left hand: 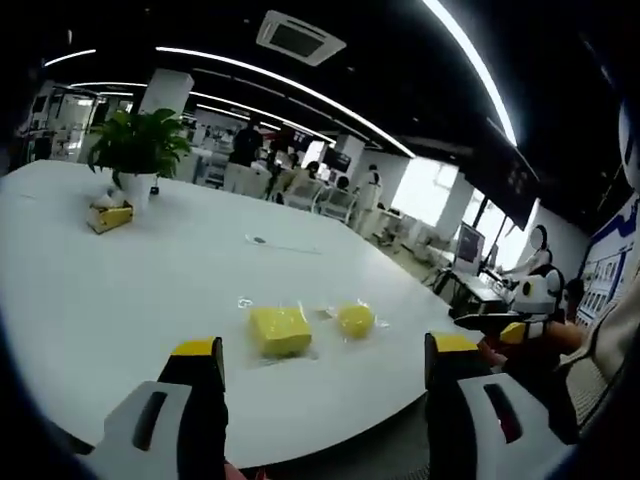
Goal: Compare the silicone blocks by pressing each to a similar depth, holding the contact briefly, and releasing to observe deformation and rebound differences across the visible hardness samples.
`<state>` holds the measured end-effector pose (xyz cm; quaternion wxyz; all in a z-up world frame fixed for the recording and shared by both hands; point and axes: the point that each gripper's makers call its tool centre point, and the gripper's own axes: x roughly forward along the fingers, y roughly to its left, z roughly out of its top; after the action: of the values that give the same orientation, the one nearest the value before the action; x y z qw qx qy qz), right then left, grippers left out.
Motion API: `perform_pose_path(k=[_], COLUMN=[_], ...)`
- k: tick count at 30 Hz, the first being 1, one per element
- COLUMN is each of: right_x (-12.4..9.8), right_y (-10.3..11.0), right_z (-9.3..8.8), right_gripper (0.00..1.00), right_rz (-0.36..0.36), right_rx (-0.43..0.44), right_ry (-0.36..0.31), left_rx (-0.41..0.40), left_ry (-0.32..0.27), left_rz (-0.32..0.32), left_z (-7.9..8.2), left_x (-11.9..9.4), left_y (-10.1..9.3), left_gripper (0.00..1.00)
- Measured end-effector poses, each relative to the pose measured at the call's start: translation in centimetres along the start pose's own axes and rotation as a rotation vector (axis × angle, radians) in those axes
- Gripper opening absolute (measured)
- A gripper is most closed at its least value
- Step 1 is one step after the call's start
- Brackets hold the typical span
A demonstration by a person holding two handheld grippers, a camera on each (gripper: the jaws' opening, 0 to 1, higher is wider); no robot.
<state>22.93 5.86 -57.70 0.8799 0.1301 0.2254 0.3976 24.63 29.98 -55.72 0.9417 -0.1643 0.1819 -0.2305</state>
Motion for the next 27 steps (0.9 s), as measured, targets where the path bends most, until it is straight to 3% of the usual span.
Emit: perform_pose_path(k=[18,27], right_x=[0.3,0.1], right_y=[0.5,0.8], right_z=[-0.7,-1.1], right_gripper=[0.78,0.78], right_rz=[0.021,0.030], right_rx=[-0.021,-0.029], right_ry=[0.031,0.048], left_rx=[-0.008,0.006], left_ry=[0.000,0.043], left_rz=[0.010,0.014], left_z=[0.4,-0.3], left_x=[-0.3,-0.4], left_y=[0.1,0.0], left_gripper=[0.84,0.80])
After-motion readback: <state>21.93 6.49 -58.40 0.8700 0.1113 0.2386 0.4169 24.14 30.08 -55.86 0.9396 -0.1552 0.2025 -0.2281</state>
